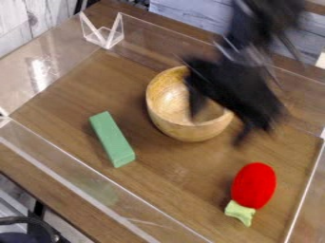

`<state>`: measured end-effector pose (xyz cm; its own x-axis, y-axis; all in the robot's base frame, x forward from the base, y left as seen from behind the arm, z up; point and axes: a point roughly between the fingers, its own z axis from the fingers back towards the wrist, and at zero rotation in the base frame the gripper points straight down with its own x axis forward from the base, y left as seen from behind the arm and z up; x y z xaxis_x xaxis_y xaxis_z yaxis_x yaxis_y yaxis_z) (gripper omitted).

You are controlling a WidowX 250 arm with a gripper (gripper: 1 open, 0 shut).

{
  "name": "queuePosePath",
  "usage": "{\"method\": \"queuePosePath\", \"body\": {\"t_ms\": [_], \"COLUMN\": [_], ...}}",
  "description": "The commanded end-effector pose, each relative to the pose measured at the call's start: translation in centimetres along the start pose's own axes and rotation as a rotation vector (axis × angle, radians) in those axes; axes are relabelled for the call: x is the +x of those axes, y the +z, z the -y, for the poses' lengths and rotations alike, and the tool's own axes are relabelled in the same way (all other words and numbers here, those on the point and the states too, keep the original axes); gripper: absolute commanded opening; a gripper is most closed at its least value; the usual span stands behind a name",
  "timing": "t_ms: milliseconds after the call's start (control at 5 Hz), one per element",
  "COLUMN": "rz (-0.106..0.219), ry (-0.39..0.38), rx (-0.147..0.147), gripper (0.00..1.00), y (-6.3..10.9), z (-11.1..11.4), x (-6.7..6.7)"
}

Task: Move the red object to the right side of the table

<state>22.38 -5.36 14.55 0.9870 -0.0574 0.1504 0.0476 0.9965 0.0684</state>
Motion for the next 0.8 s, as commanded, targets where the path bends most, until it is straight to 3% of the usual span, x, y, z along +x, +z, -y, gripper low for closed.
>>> {"method": "queuePosePath", "body": {"t_ms": [0,200,600], "rz": [0.042,0.056,0.075], "ry": [0.031,0.069,-0.05], "rx": [-0.051,-0.102,-0.168], "gripper": [1.0,1.0,1.0], "y": [1.2,-0.2,0.1], "z": [-2.6,-3.7,-1.5], "x": [0.0,-0.9,-0.7]}}
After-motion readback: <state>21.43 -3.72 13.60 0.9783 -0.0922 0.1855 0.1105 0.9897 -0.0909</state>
